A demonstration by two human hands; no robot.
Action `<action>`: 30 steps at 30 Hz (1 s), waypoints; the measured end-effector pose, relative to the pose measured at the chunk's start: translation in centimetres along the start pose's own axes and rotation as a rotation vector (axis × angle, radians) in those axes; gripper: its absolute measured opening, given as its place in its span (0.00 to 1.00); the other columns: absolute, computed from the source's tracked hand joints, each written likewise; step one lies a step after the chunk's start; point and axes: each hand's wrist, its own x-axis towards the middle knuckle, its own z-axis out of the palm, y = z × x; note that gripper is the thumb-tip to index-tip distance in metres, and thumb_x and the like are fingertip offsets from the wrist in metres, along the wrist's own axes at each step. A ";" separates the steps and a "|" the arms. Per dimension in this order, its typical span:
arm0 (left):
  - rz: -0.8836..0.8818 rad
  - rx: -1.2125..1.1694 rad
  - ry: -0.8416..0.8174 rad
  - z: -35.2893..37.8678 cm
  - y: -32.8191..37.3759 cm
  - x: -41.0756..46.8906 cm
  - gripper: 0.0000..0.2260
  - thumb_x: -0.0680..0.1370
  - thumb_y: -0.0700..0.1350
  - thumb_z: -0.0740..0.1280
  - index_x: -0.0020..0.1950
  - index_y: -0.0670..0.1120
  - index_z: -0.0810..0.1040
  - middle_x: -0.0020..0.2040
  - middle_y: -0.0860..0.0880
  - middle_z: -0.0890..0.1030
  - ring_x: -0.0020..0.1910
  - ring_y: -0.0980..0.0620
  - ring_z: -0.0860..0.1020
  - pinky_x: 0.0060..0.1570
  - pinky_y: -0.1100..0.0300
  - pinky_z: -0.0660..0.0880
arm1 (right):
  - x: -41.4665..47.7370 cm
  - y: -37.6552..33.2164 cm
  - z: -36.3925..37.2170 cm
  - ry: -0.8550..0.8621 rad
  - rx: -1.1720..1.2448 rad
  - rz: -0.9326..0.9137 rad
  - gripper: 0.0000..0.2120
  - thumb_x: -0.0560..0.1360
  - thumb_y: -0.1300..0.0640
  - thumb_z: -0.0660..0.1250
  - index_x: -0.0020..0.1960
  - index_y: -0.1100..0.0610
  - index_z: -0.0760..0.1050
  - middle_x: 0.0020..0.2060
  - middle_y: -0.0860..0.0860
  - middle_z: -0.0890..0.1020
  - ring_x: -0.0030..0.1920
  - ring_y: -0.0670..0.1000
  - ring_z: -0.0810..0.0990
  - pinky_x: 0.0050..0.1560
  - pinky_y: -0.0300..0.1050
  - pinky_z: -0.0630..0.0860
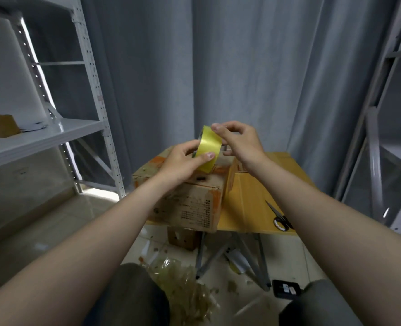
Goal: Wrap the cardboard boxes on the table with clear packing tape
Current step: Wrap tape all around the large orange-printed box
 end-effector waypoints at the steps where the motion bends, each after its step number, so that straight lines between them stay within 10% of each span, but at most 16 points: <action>1: -0.004 0.025 -0.021 -0.2 0.1 -0.2 0.10 0.79 0.47 0.74 0.59 0.51 0.84 0.55 0.53 0.86 0.55 0.56 0.83 0.55 0.62 0.79 | 0.2 -0.3 0.0 0.005 -0.020 0.010 0.08 0.76 0.47 0.76 0.45 0.51 0.83 0.47 0.49 0.85 0.44 0.47 0.82 0.42 0.49 0.82; 12: -0.043 0.038 0.031 -2.0 1.1 -2.7 0.07 0.79 0.46 0.74 0.56 0.53 0.85 0.51 0.53 0.88 0.52 0.55 0.85 0.53 0.60 0.80 | -0.9 -2.7 0.0 -0.169 -0.193 0.099 0.09 0.75 0.45 0.76 0.45 0.50 0.84 0.40 0.42 0.84 0.43 0.46 0.79 0.38 0.45 0.77; 17: -0.079 0.088 0.031 -2.3 2.6 -3.7 0.06 0.82 0.50 0.70 0.53 0.50 0.85 0.39 0.58 0.86 0.39 0.64 0.83 0.37 0.71 0.75 | -1.2 -3.9 0.3 -0.106 -0.404 -0.064 0.10 0.77 0.52 0.76 0.37 0.49 0.81 0.35 0.47 0.83 0.30 0.40 0.78 0.36 0.40 0.75; 23: -0.136 0.022 -0.012 -1.5 4.7 -4.3 0.19 0.85 0.54 0.63 0.56 0.38 0.81 0.39 0.42 0.87 0.40 0.44 0.87 0.44 0.50 0.84 | -2.1 -4.3 1.4 -0.086 -0.411 -0.002 0.10 0.81 0.55 0.71 0.46 0.62 0.80 0.39 0.55 0.82 0.40 0.52 0.82 0.29 0.43 0.81; 30: -0.438 -0.050 -0.102 -1.4 6.4 -5.5 0.18 0.87 0.52 0.58 0.58 0.38 0.78 0.37 0.41 0.86 0.32 0.47 0.85 0.33 0.57 0.83 | -2.3 -4.2 2.1 -0.067 -0.329 0.043 0.12 0.83 0.58 0.68 0.41 0.59 0.75 0.36 0.56 0.80 0.34 0.52 0.83 0.32 0.48 0.84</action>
